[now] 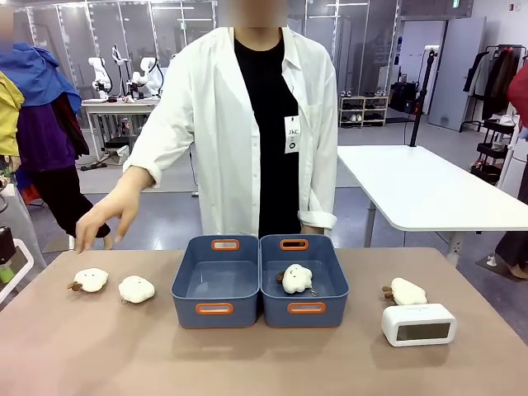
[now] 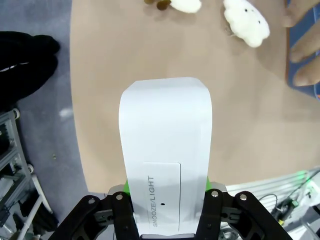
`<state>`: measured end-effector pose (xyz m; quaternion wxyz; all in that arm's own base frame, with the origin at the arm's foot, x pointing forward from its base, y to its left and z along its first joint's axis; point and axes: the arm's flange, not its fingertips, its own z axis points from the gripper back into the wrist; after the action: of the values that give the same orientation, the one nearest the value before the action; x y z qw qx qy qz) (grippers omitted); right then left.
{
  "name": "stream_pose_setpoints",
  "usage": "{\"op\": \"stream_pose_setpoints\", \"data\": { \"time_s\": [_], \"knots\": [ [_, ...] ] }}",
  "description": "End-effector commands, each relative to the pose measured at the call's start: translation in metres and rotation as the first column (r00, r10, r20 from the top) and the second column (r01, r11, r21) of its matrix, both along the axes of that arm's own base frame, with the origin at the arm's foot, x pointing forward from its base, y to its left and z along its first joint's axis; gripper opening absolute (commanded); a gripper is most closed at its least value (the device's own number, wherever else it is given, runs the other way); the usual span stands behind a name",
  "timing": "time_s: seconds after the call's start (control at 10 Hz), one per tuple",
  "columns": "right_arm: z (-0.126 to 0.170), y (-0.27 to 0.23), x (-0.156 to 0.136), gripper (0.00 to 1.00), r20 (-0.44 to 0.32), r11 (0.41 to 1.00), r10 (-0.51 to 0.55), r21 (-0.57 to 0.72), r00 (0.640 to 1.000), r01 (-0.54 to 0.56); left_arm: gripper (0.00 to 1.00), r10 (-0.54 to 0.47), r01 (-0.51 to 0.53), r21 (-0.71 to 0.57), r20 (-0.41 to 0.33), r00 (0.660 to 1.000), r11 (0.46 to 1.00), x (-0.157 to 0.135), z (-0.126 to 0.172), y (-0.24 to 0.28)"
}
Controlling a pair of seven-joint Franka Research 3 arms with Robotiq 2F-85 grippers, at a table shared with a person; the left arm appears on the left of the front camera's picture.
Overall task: Sort the digital clocks into the basket.
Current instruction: Pick up the Digital clock from the table and place it into the empty Plastic storage basket.
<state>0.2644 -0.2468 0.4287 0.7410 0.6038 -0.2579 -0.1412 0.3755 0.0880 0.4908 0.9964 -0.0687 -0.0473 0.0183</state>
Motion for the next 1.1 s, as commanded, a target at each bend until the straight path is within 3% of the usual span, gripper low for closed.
{"op": "stream_pose_setpoints", "data": {
  "time_s": [0.0,0.2,0.4,0.8,1.0],
  "knots": [
    [0.002,0.000,-0.003,1.00,0.015,1.000,0.012,-0.016,1.000,-0.012,0.00,-0.046,0.046,-0.031,0.027,0.999,0.998,-0.026,0.010,0.016],
    [0.002,0.000,-0.003,1.00,0.015,1.000,0.012,-0.016,1.000,-0.012,0.00,-0.014,0.025,-0.131,0.084,0.996,0.991,-0.090,0.033,0.100],
    [0.002,0.000,-0.003,1.00,0.015,1.000,0.012,-0.016,1.000,-0.012,0.00,-0.012,0.040,-0.162,0.168,0.986,0.986,-0.135,0.042,0.142],
    [0.002,0.000,-0.003,1.00,0.015,1.000,0.012,-0.016,1.000,-0.012,0.00,0.038,0.018,-0.280,0.192,0.981,0.960,-0.149,0.038,0.162],
    [0.002,0.000,-0.003,1.00,0.015,1.000,0.012,-0.016,1.000,-0.012,0.00,0.033,0.010,-0.213,0.199,0.979,0.977,-0.161,0.035,0.165]
  ]
}}
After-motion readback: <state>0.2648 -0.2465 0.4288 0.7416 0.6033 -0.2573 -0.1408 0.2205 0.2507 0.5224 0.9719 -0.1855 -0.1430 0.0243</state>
